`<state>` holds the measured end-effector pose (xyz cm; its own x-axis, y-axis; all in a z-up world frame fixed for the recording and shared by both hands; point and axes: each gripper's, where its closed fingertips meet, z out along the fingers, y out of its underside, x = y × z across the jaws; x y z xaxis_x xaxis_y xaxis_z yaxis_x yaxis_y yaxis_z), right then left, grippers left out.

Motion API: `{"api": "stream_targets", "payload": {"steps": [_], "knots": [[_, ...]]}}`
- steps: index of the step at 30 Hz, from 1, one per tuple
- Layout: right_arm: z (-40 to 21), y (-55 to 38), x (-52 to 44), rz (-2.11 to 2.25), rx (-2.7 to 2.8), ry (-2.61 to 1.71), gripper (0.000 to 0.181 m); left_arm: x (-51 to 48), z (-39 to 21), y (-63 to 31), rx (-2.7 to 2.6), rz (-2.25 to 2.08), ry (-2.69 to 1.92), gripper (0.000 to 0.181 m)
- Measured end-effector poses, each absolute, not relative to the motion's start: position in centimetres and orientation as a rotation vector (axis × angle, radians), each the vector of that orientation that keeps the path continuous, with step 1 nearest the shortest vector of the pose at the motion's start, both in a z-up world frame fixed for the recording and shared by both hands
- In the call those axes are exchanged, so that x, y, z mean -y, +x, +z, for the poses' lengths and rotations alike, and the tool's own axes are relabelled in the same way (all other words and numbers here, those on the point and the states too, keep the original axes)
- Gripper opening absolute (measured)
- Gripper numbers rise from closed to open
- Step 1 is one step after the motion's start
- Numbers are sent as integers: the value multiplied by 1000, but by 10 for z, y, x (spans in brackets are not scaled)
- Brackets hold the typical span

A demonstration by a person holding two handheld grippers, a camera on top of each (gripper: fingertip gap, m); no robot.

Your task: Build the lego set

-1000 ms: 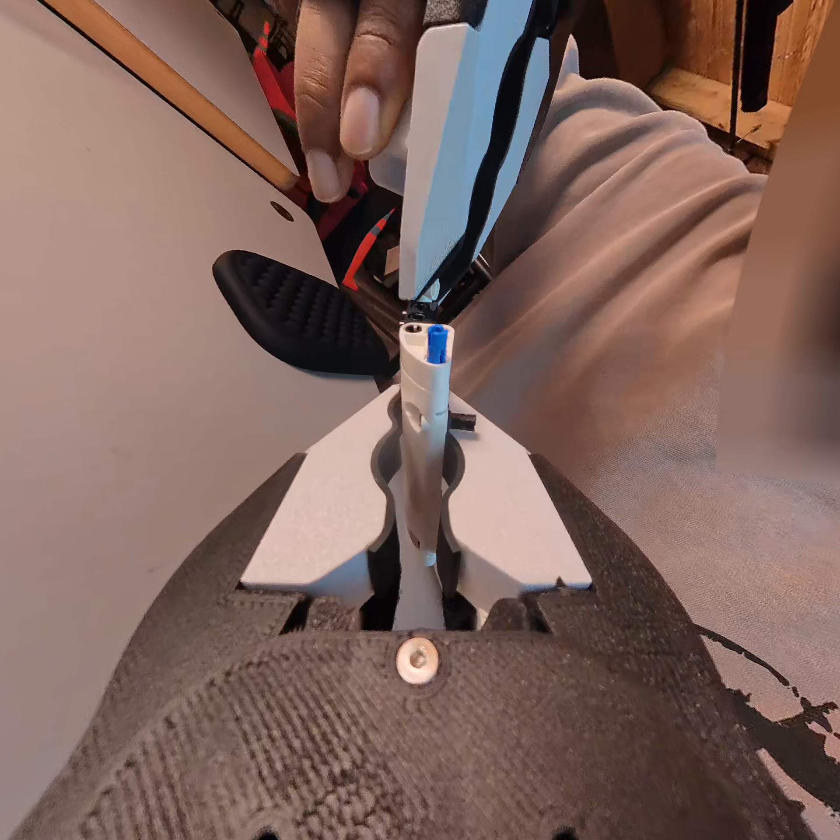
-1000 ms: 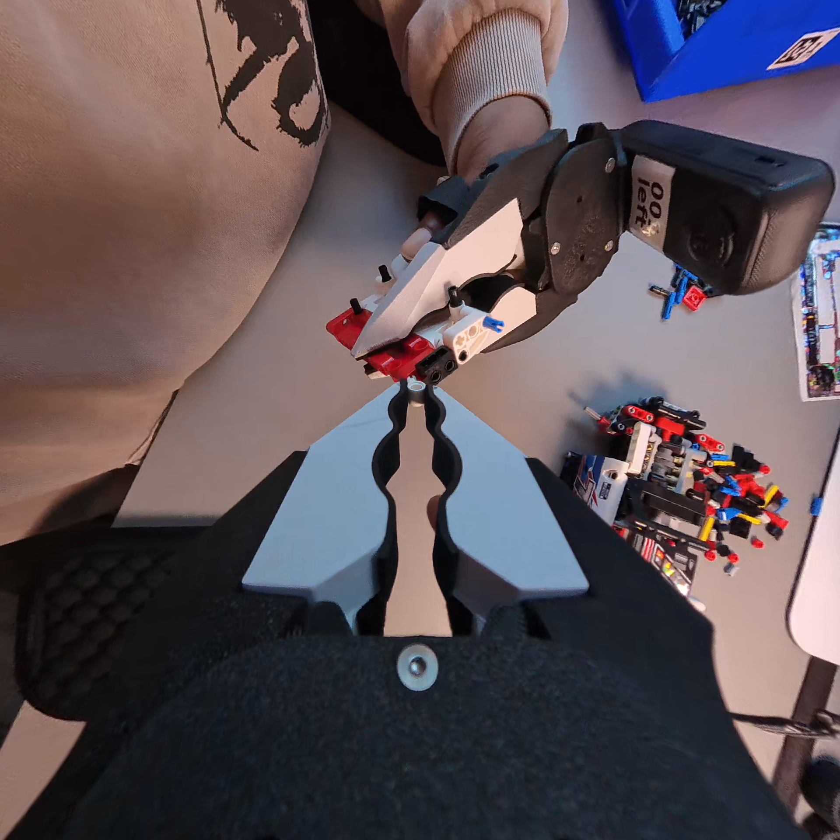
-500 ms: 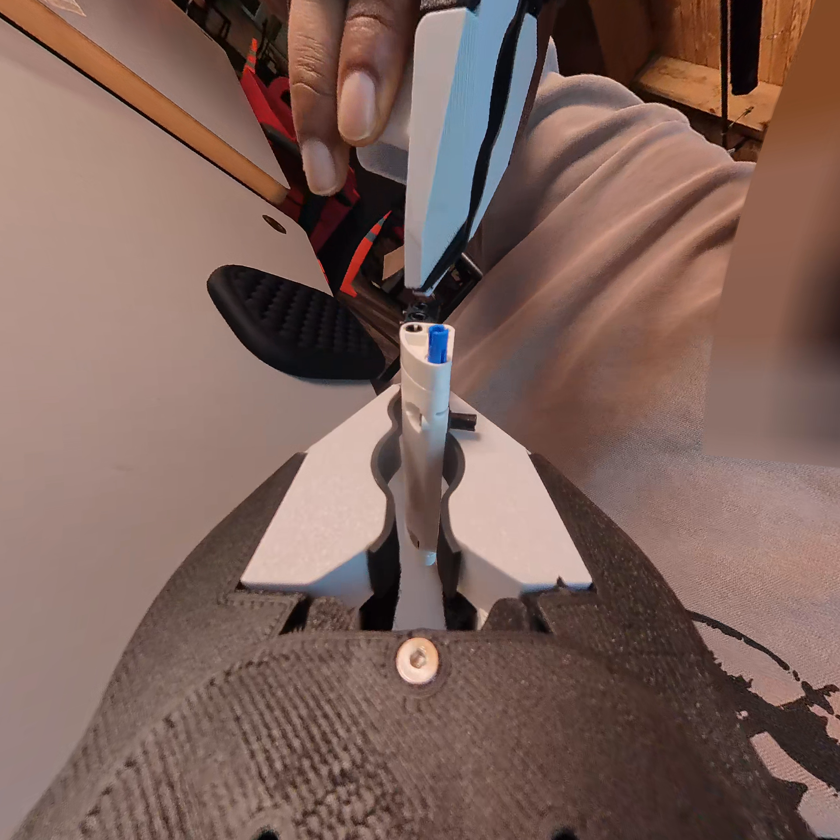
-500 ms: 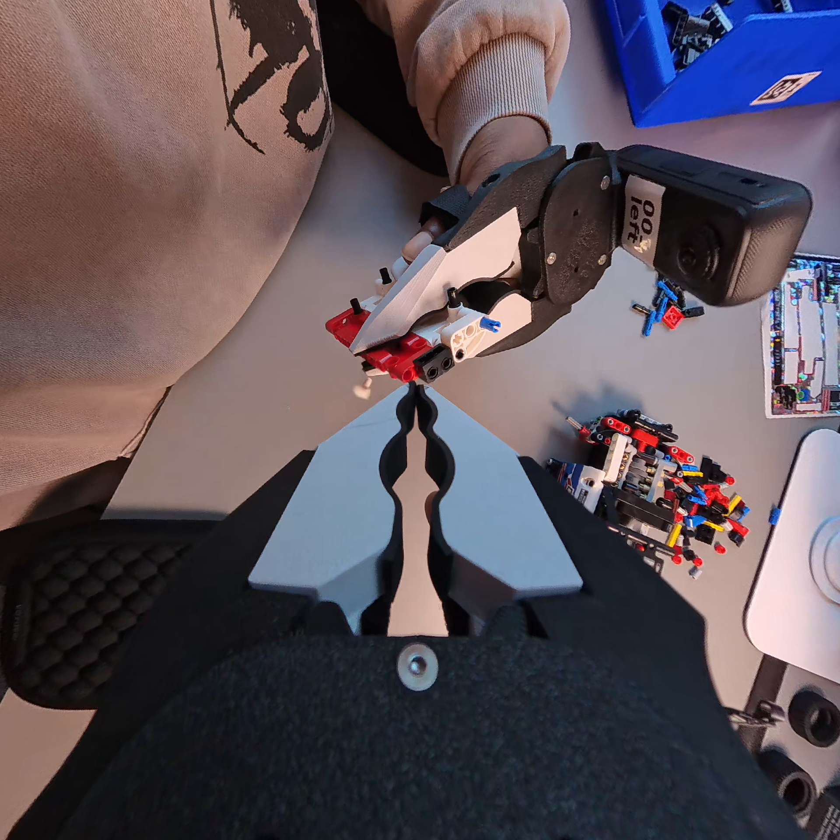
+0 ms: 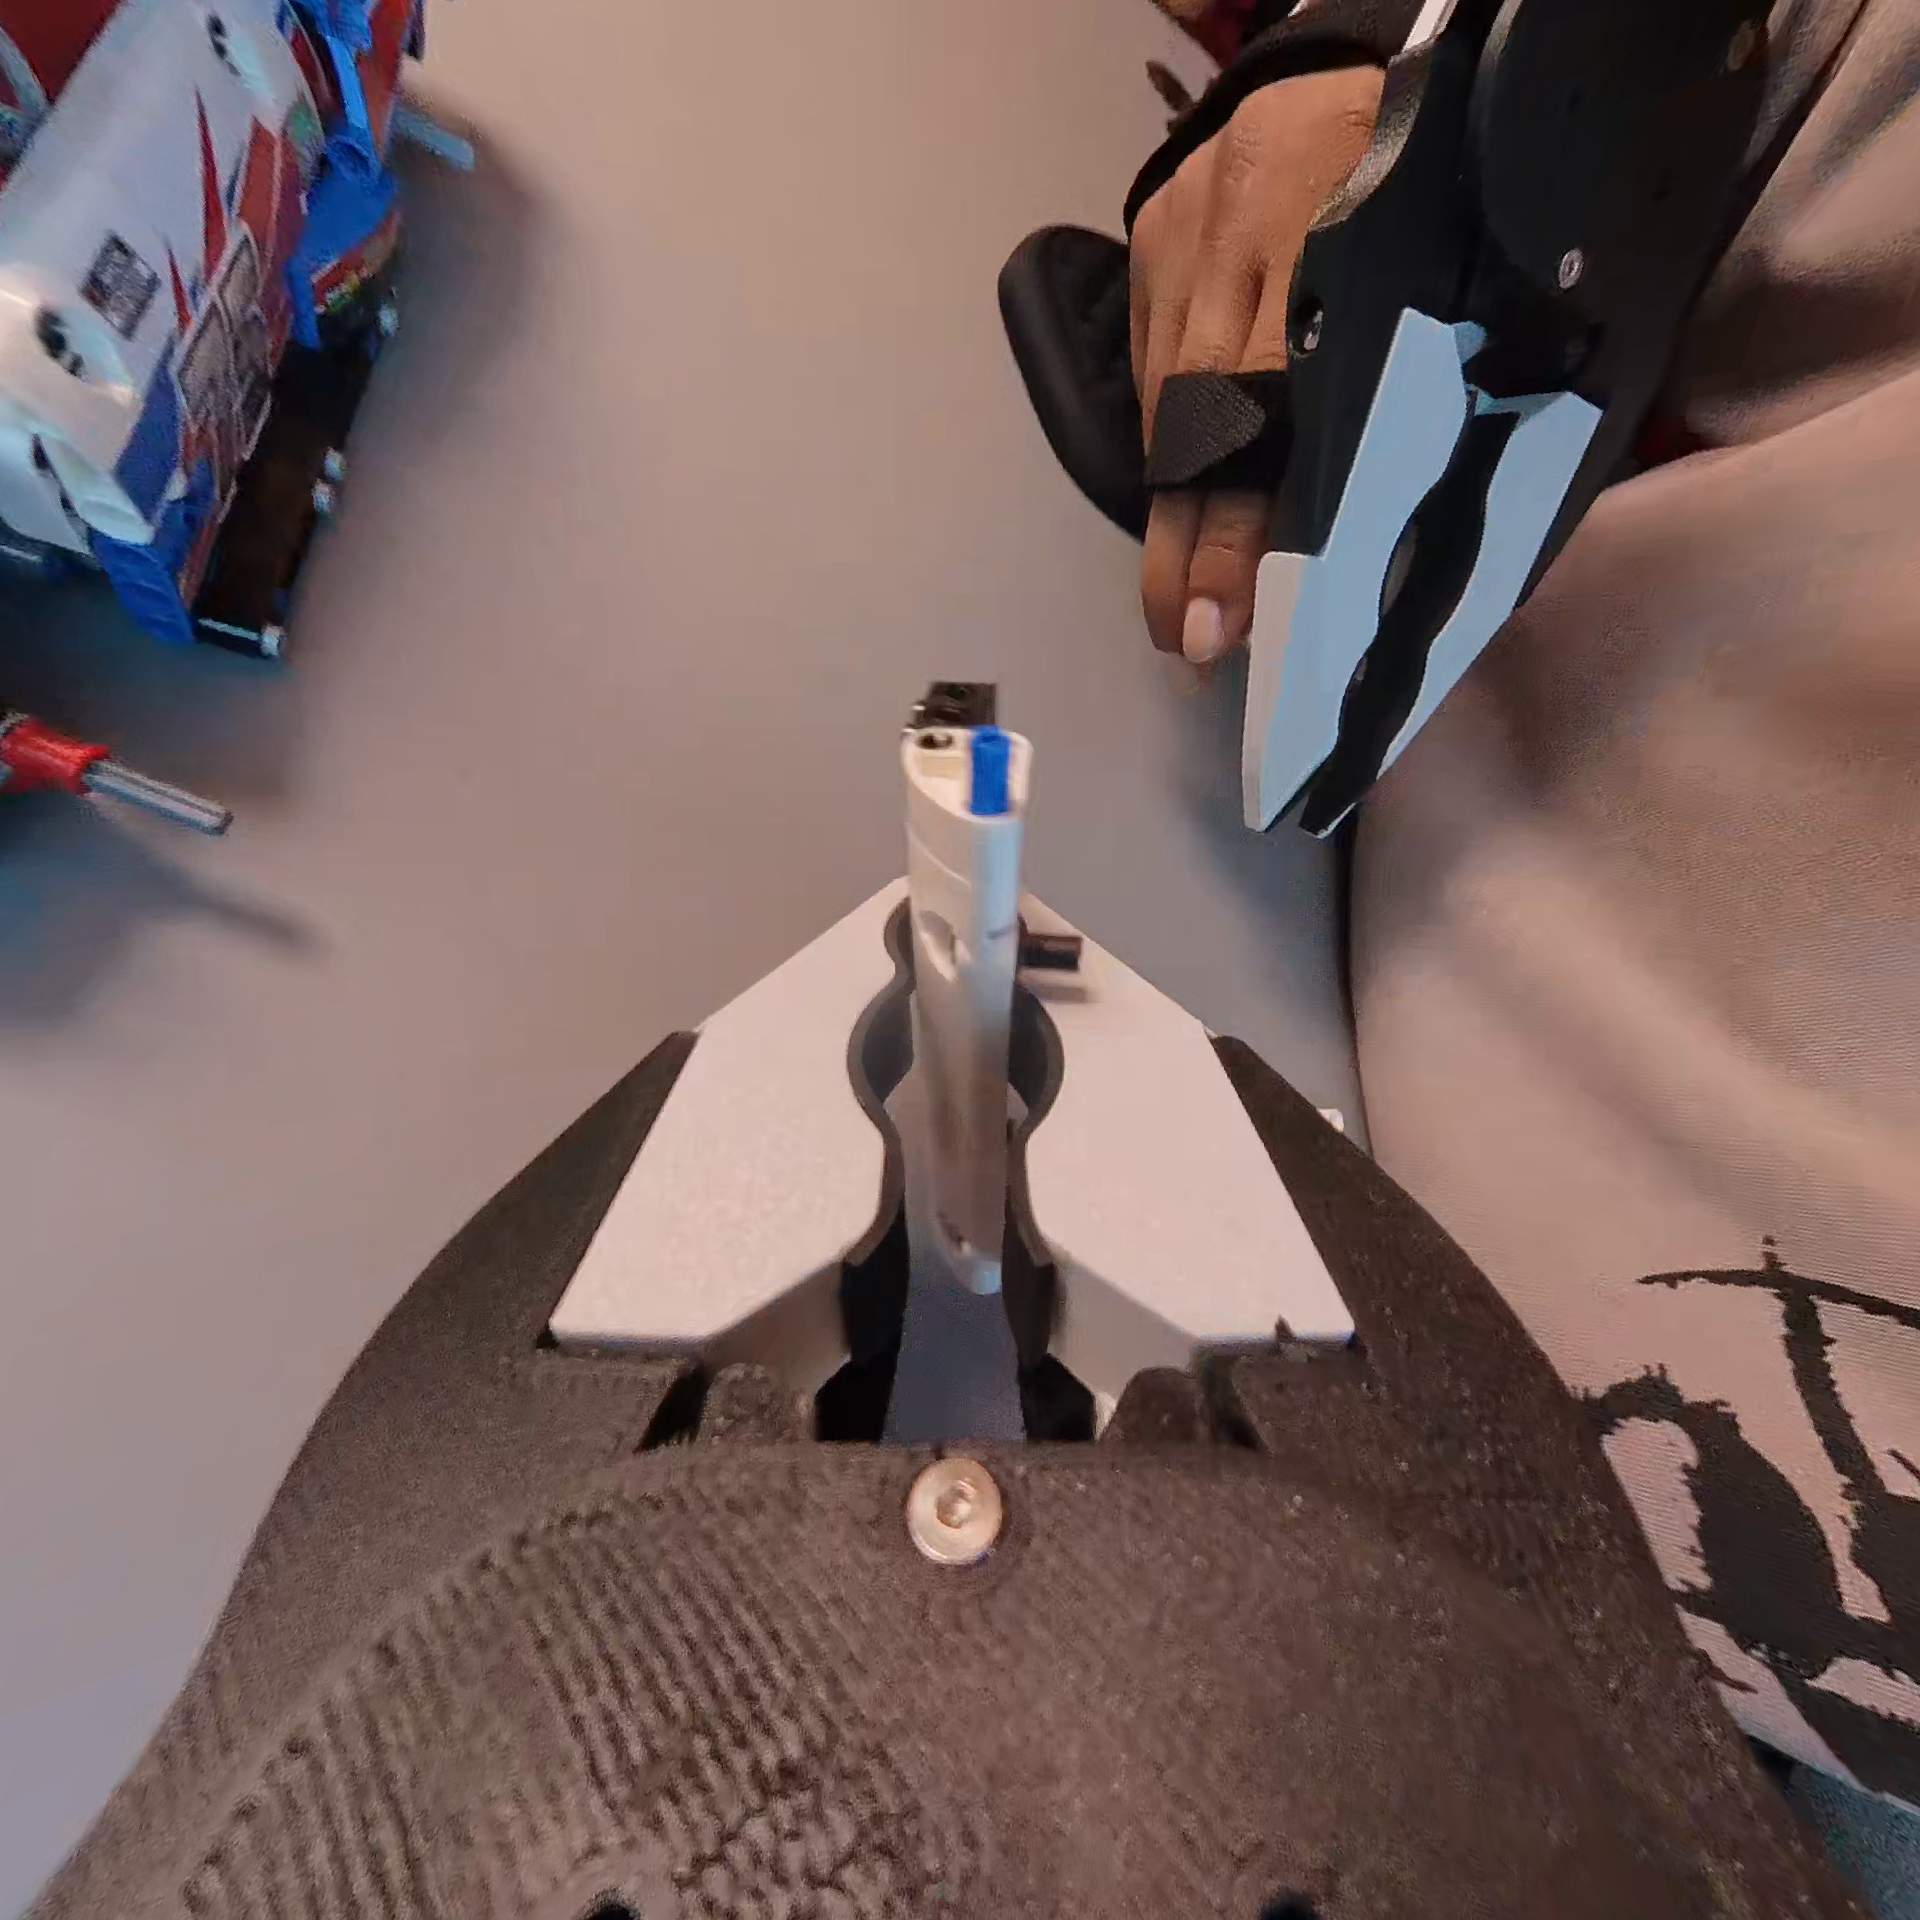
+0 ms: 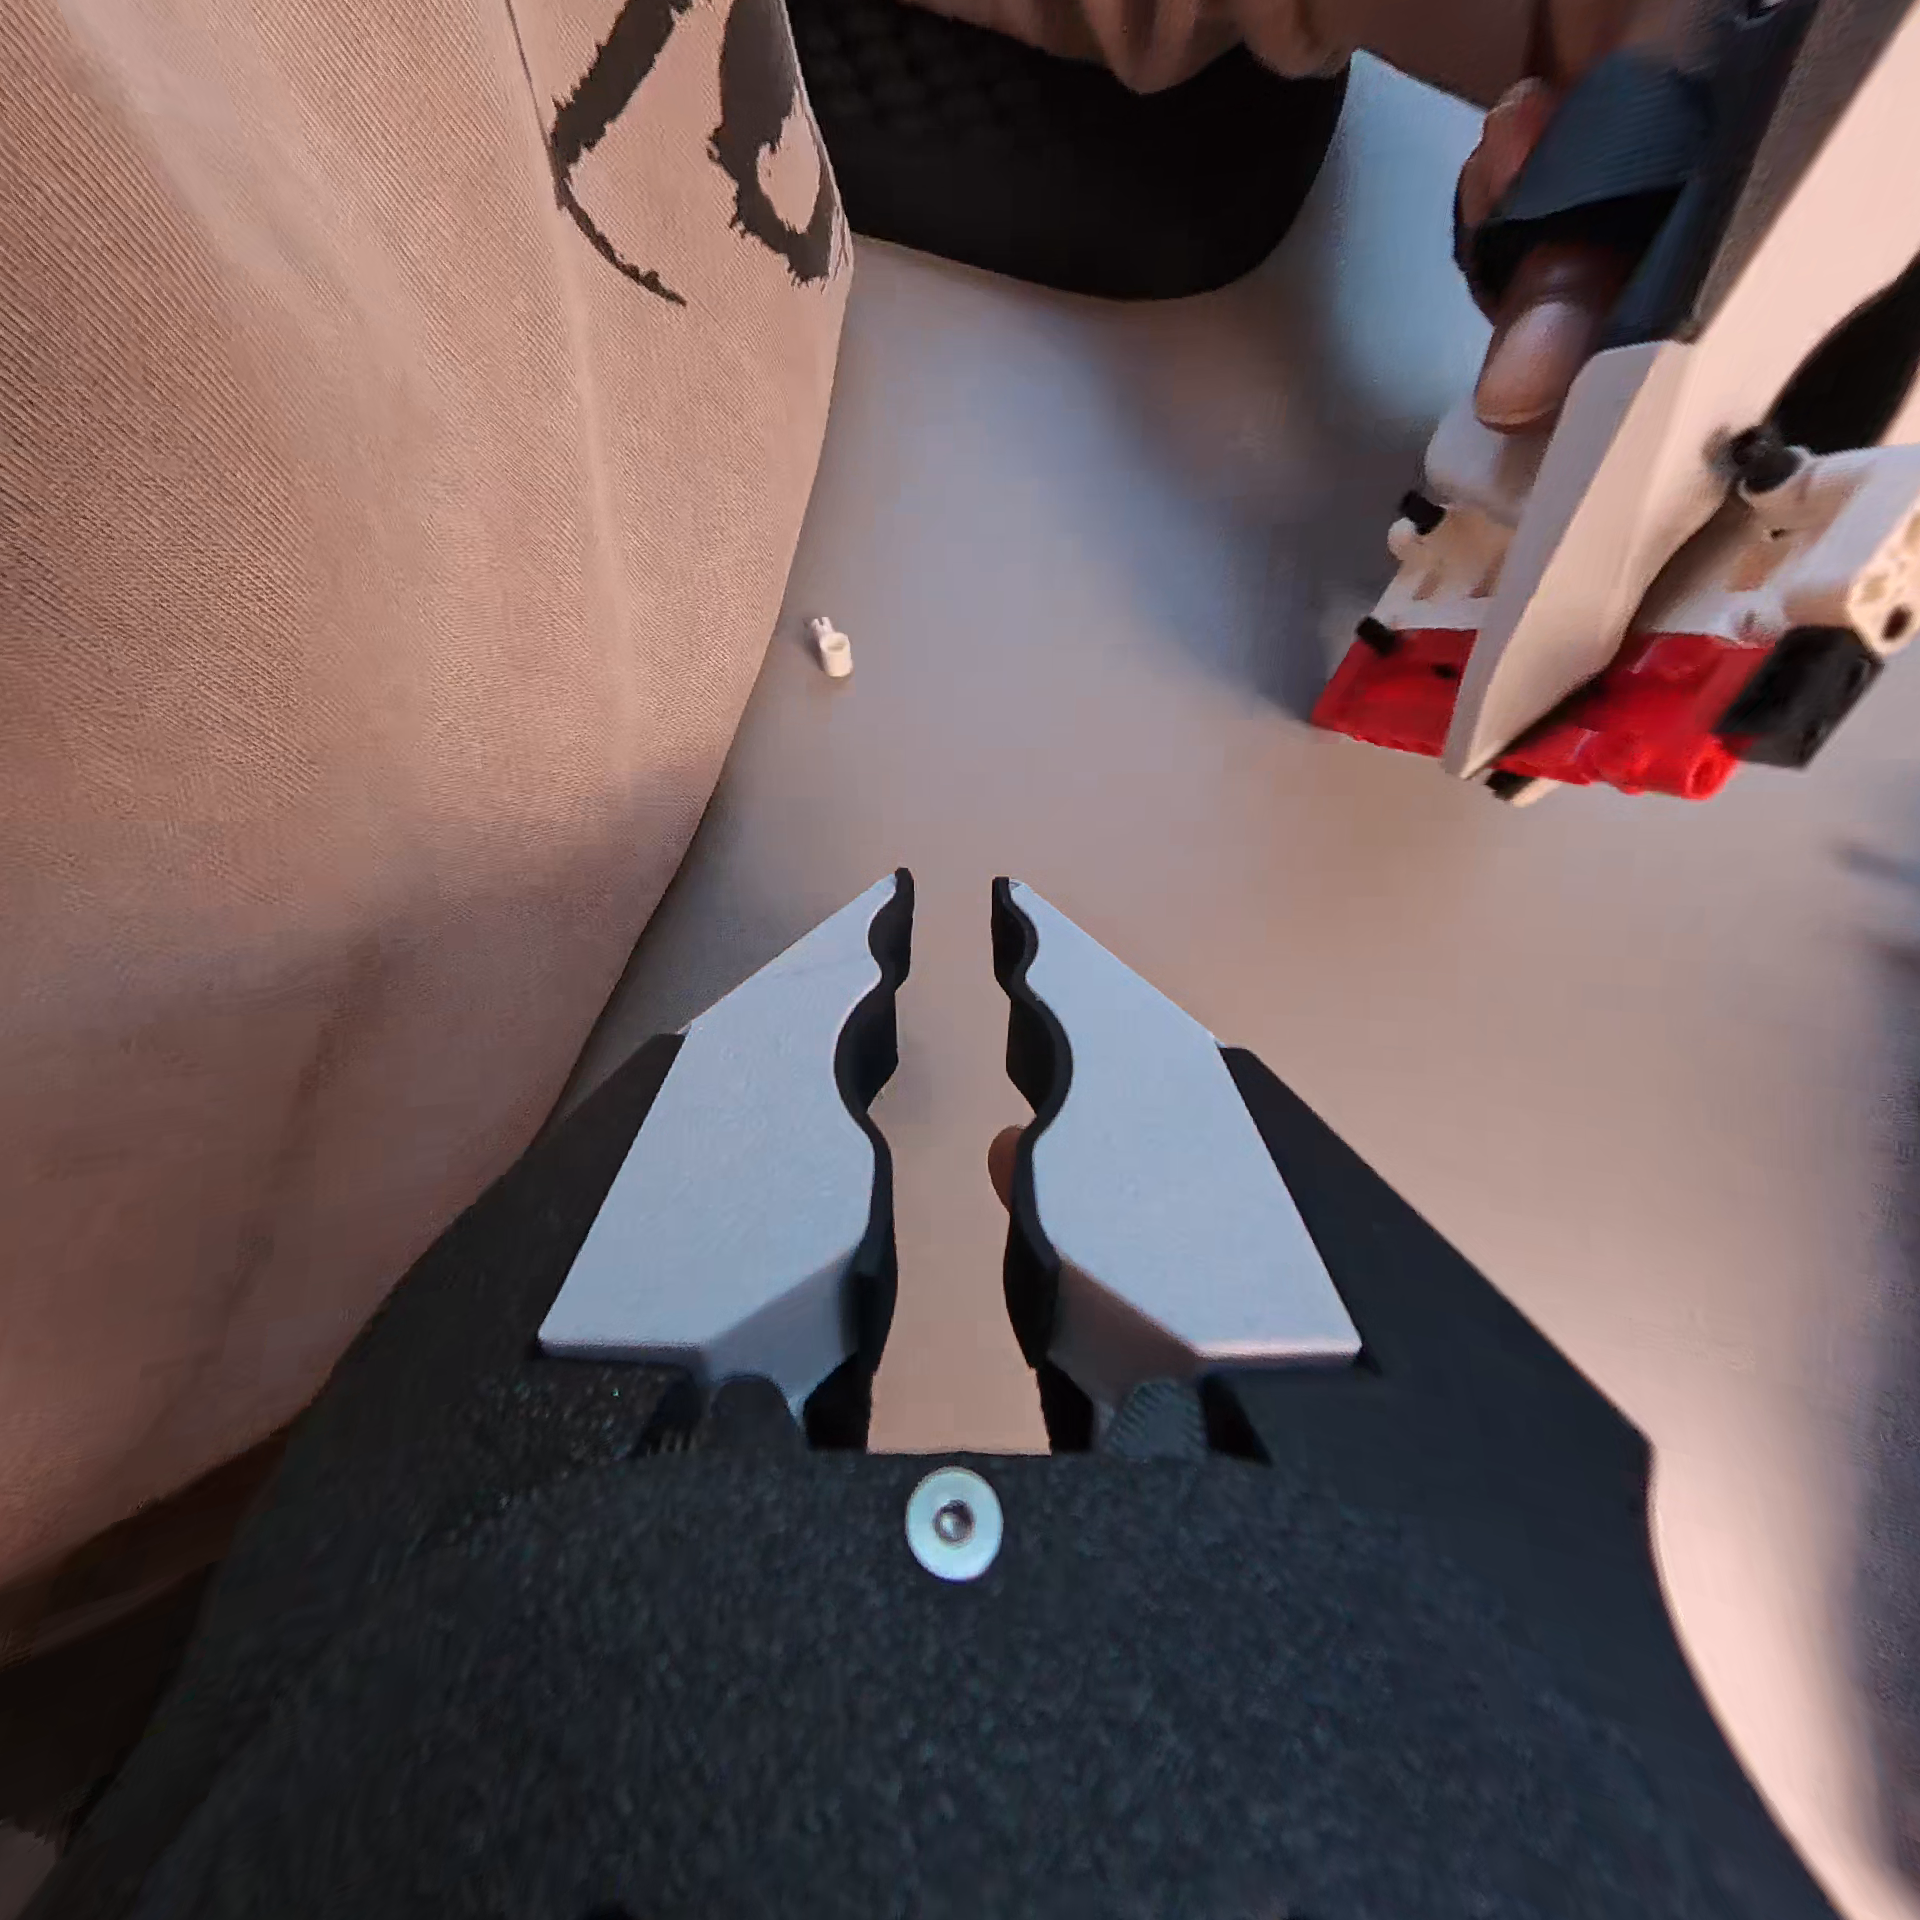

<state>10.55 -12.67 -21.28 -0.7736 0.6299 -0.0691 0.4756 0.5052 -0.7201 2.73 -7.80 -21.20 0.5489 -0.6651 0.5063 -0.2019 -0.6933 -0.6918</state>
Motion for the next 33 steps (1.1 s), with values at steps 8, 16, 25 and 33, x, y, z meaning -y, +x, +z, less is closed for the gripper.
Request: {"api": "stream_targets", "payload": {"steps": [8, 16, 25, 33], "knots": [[-216, 83, 154, 1273, 2397, -927, 9, 70, -229, 30, -840, -889, -2259, 29], [-244, 82, 195, 1125, 2634, -634, 16, 62, -238, 18, -837, -882, -2301, 40], [-252, 79, 204, 977, 2743, -485, 4, 59, -232, 22, -786, -950, -2247, 29], [-246, 79, 197, 1051, 2657, -540, 2, 63, -219, 23, -719, -1099, -2169, 12]]}}
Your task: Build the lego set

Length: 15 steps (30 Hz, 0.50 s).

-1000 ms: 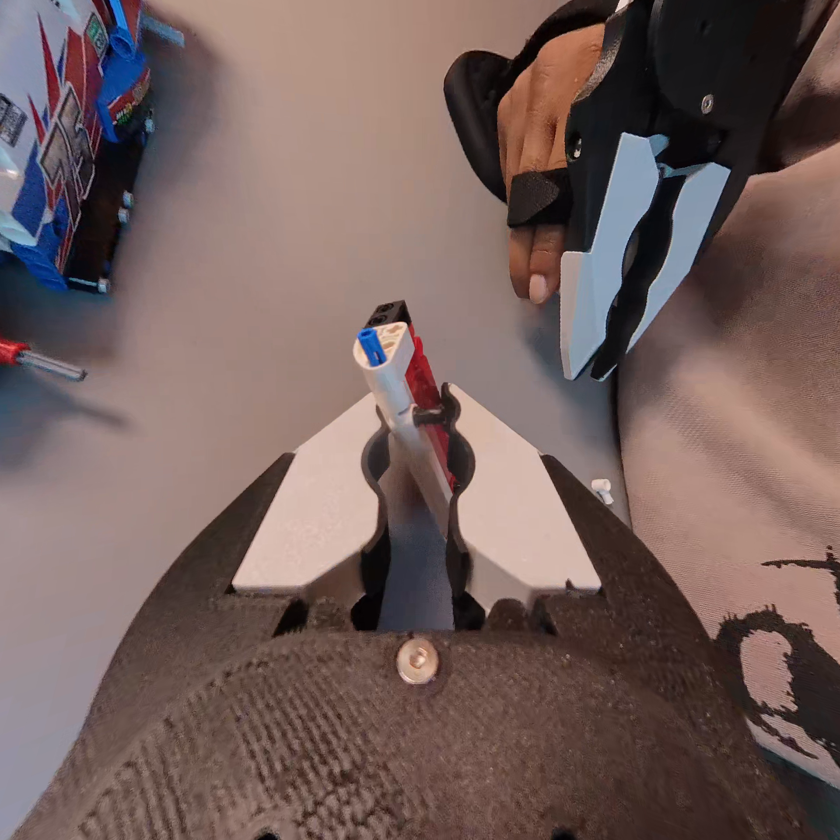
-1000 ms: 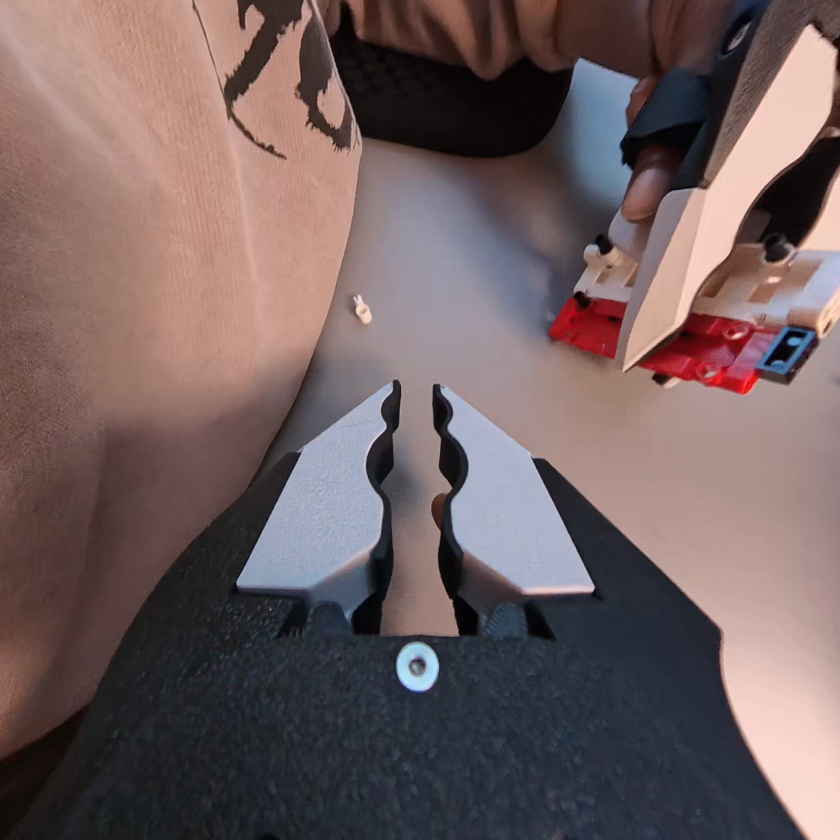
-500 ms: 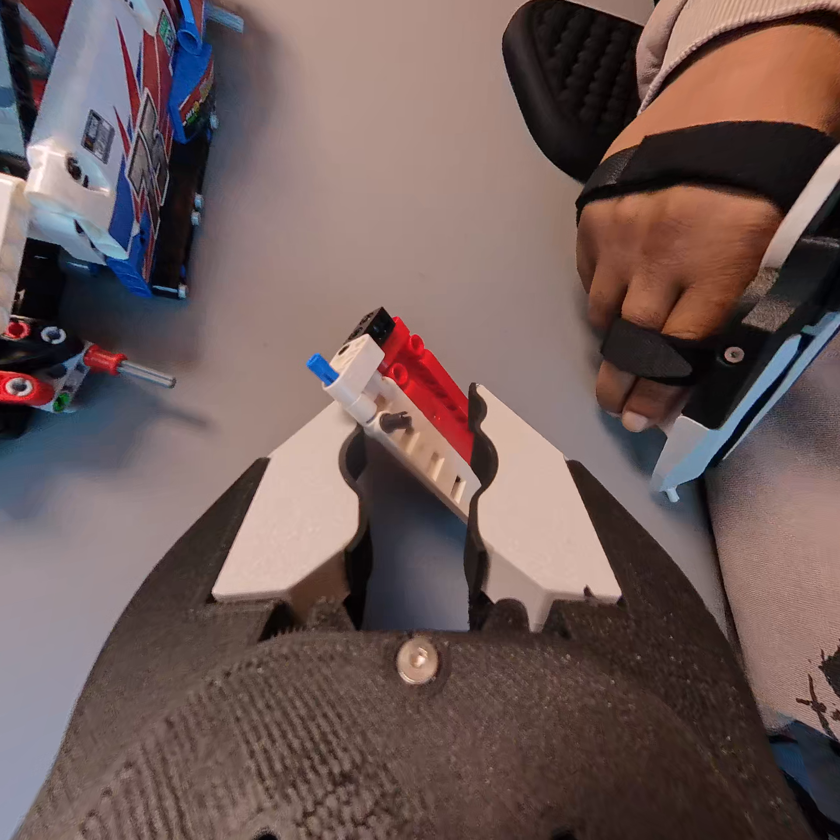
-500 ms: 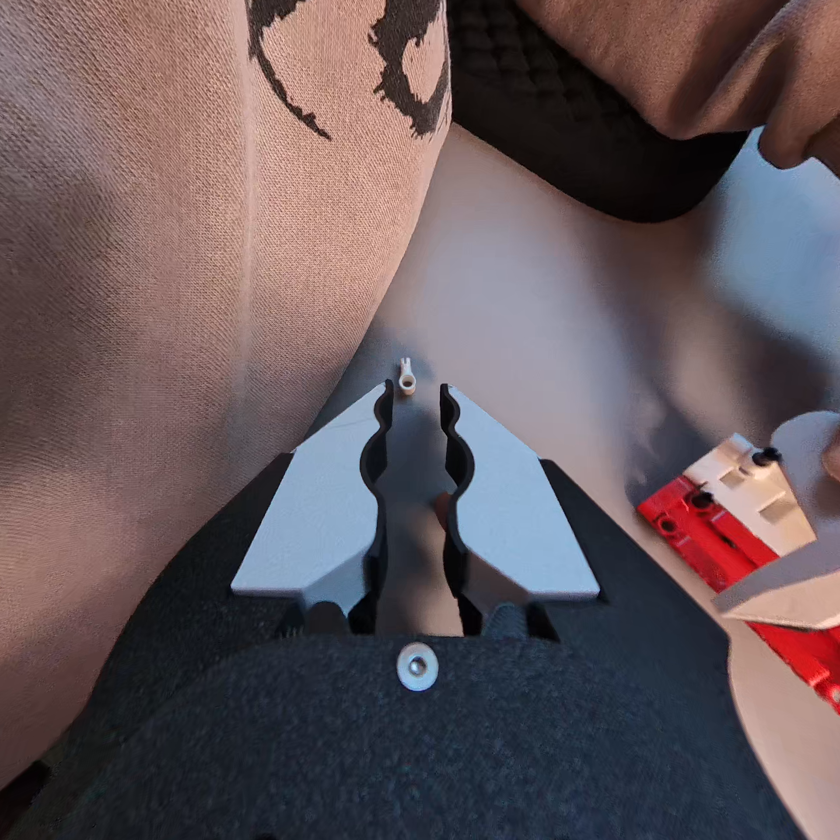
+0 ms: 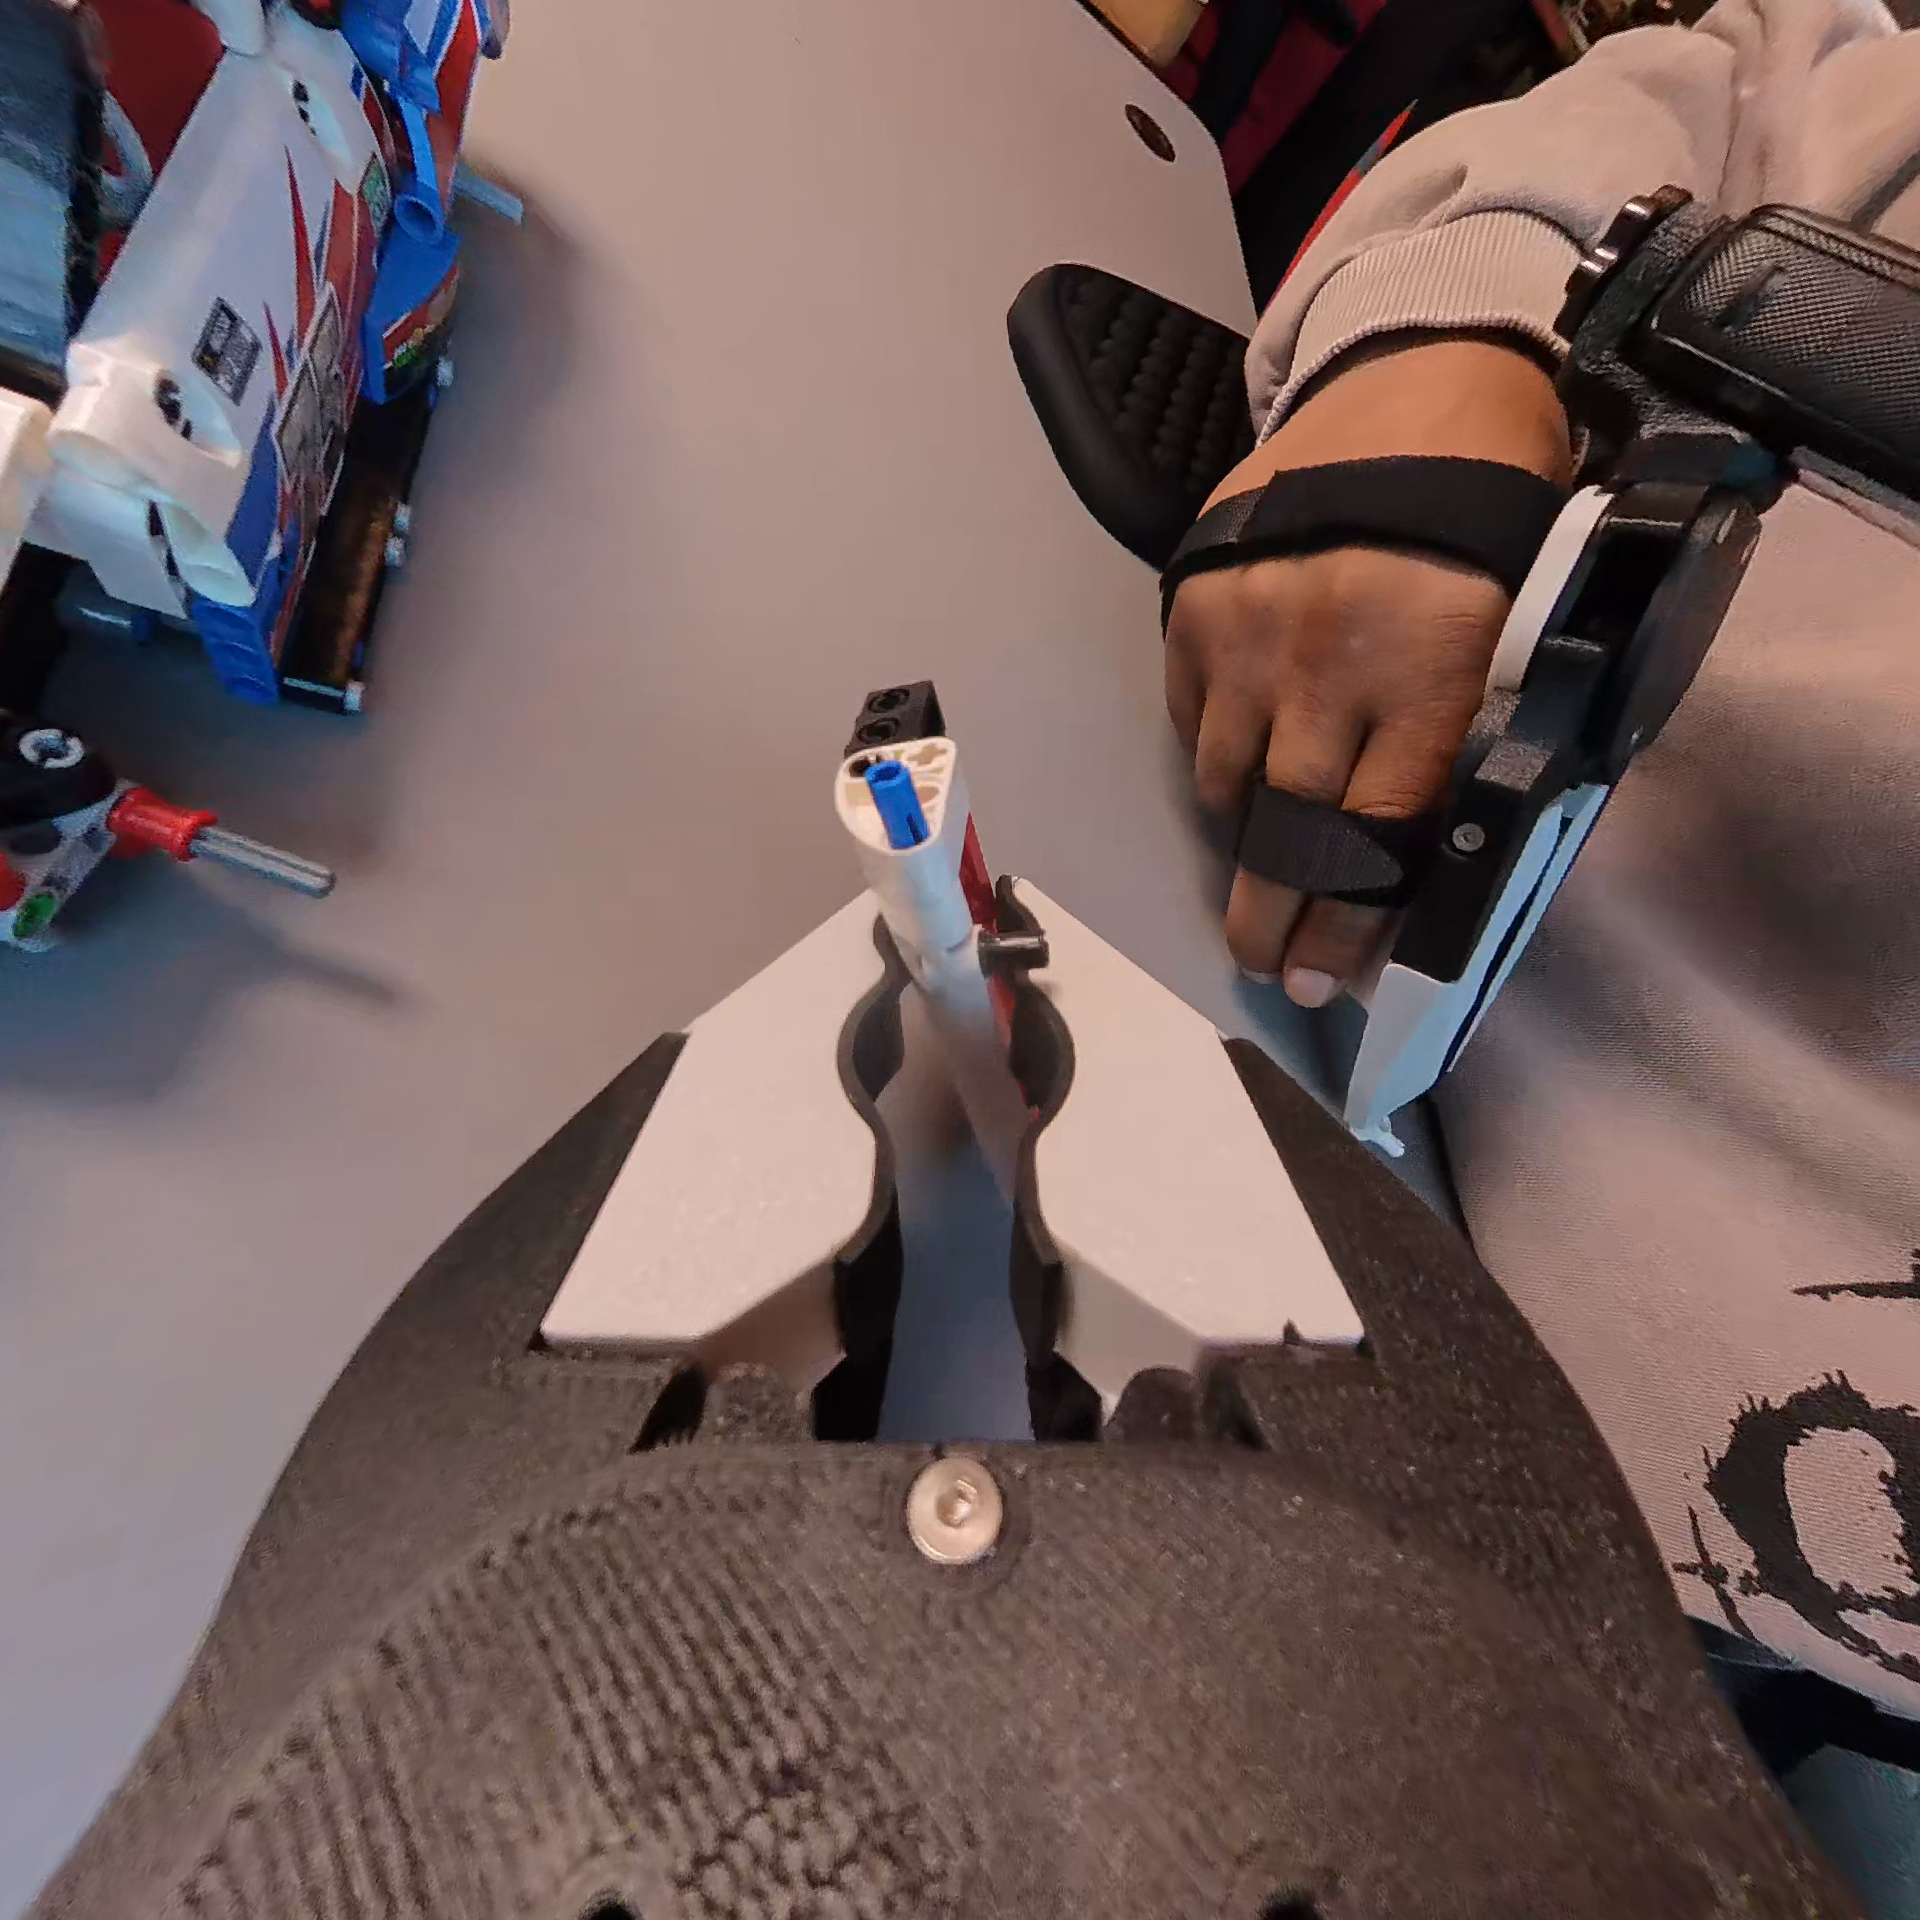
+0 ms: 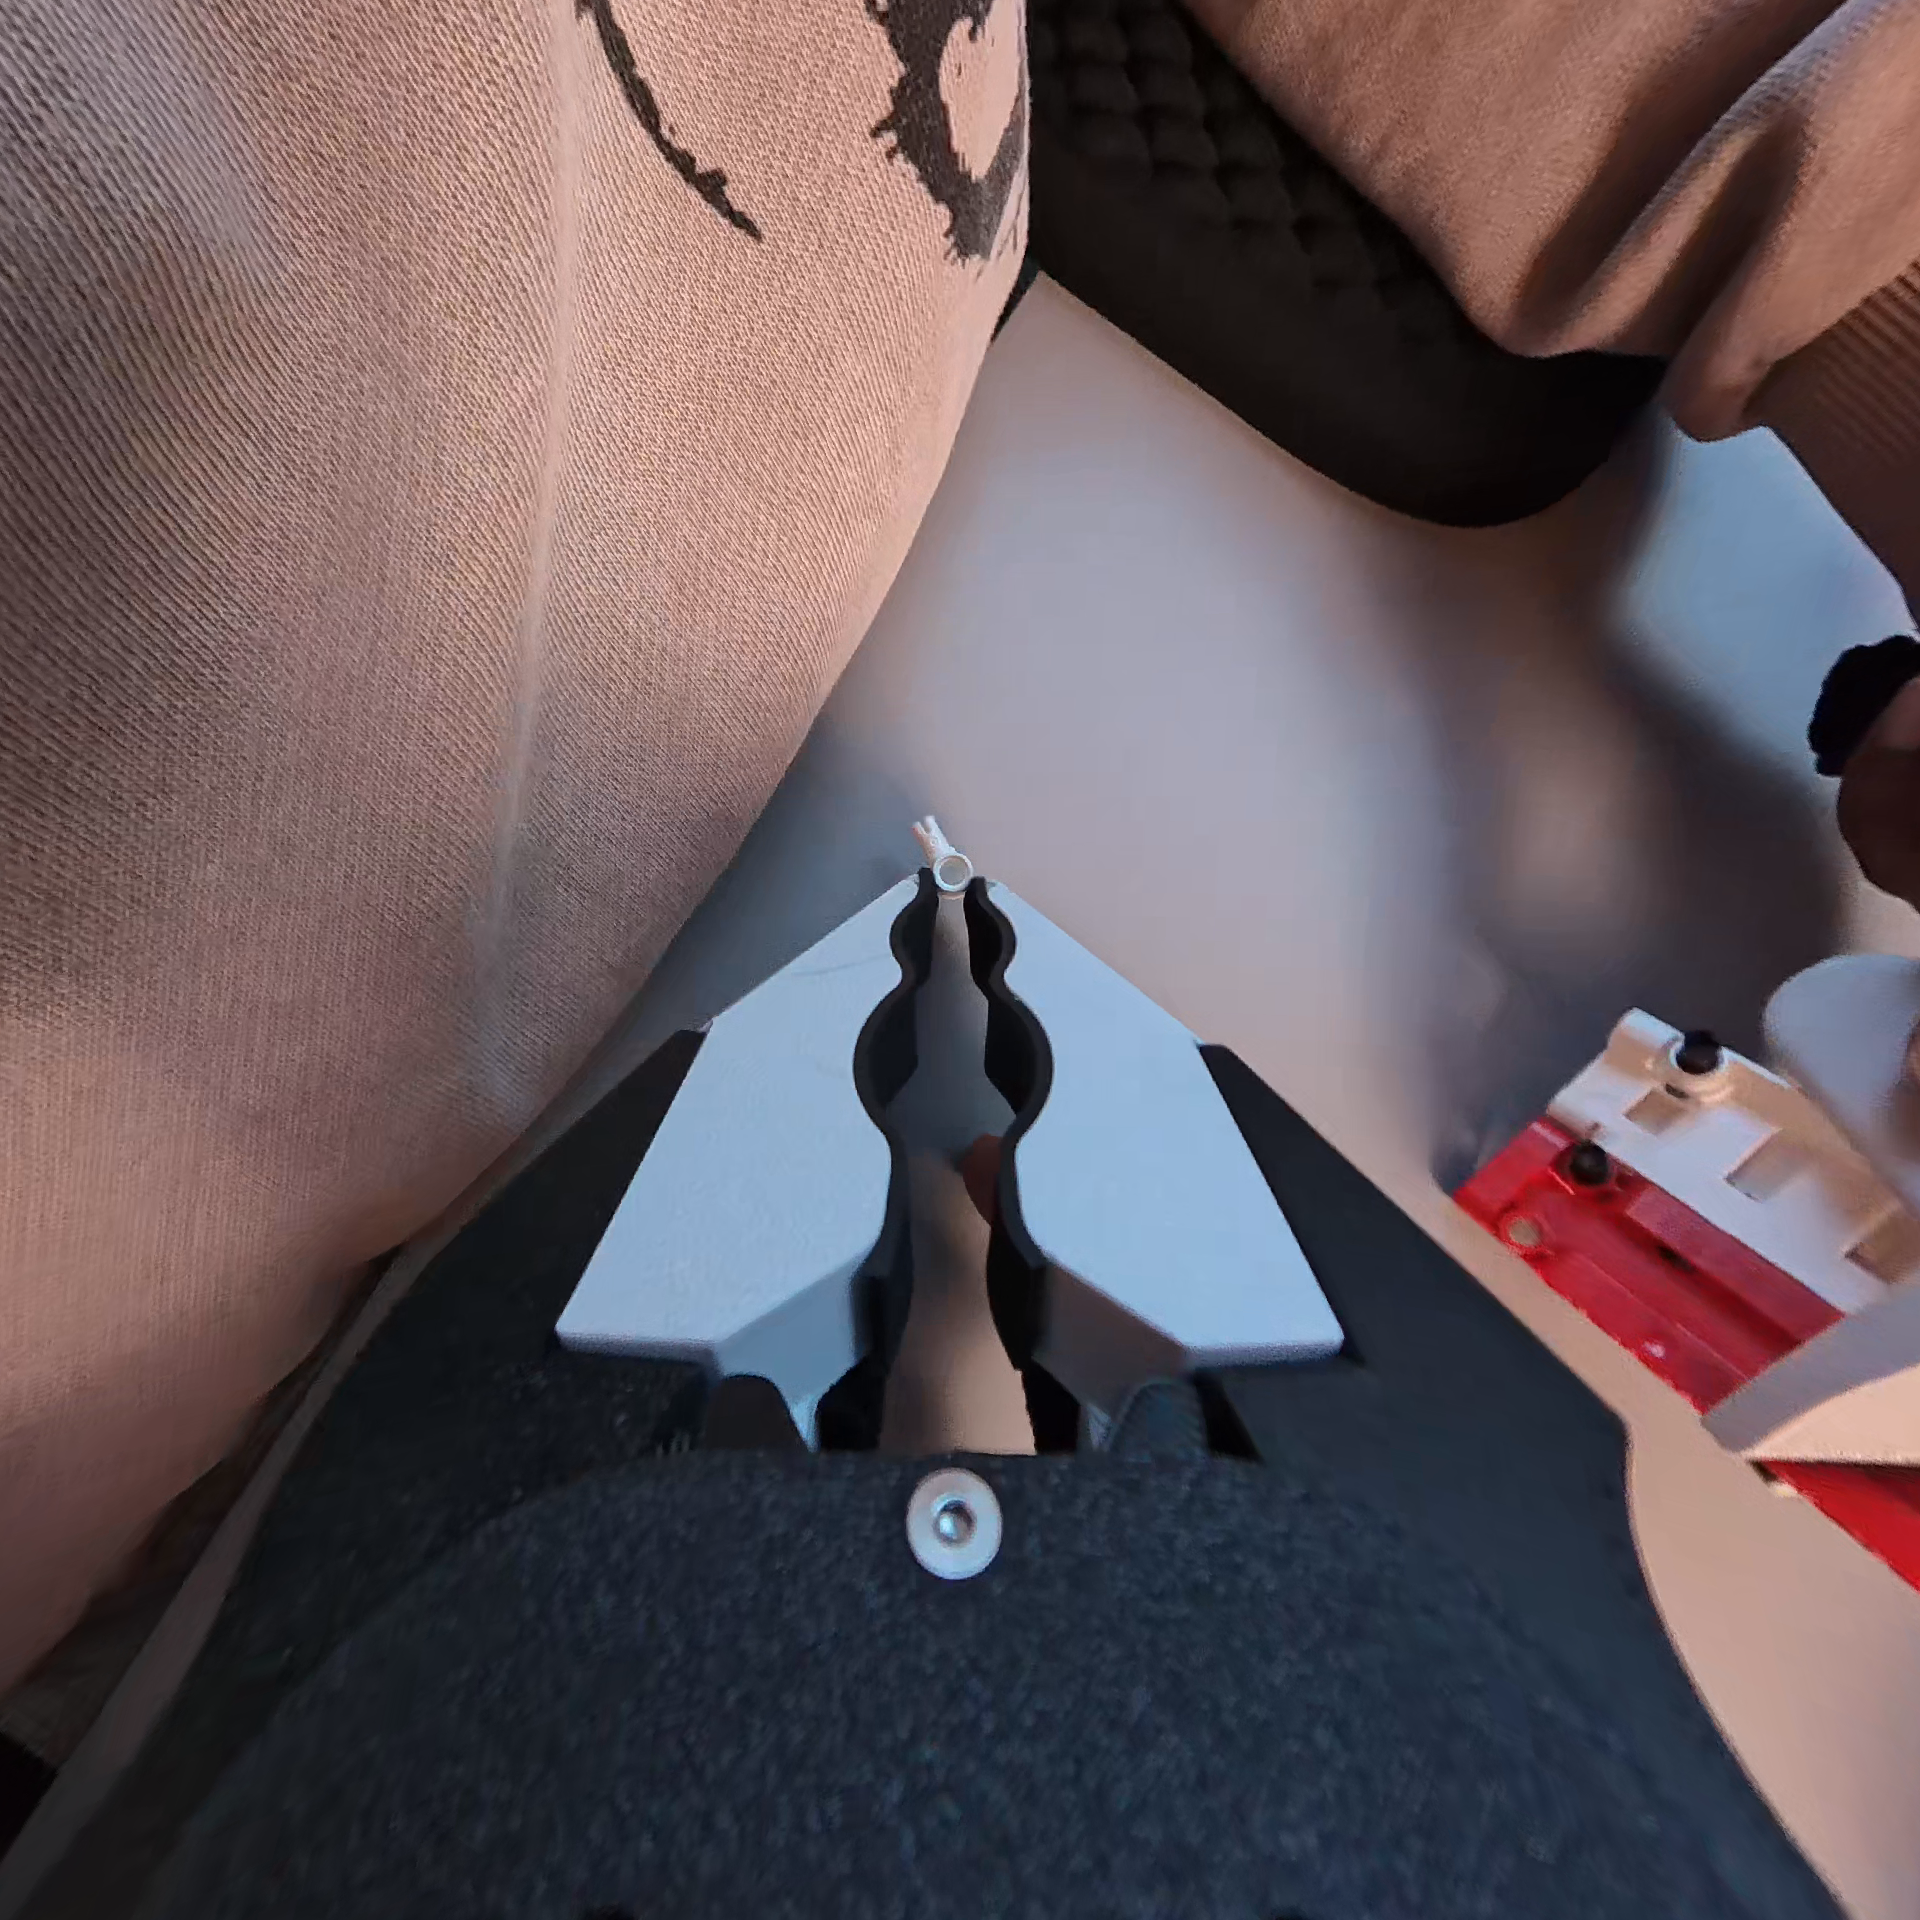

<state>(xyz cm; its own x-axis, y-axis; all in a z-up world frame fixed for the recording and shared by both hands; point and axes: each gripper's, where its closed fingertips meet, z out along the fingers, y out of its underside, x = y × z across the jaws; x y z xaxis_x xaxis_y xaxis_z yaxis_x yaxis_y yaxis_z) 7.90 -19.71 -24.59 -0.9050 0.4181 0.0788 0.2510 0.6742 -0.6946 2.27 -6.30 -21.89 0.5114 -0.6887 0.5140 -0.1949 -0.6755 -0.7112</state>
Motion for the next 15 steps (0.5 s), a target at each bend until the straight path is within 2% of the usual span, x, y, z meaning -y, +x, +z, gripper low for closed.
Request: {"api": "stream_targets", "payload": {"steps": [8, 15], "knots": [[-222, 67, 140, 1011, 2442, -744, 3, 78, -212, 33, -752, -1226, -2126, 9], [-184, 57, 50, 681, 2191, -825, 3, 88, -194, 47, -723, -1422, -2019, 8]]}}
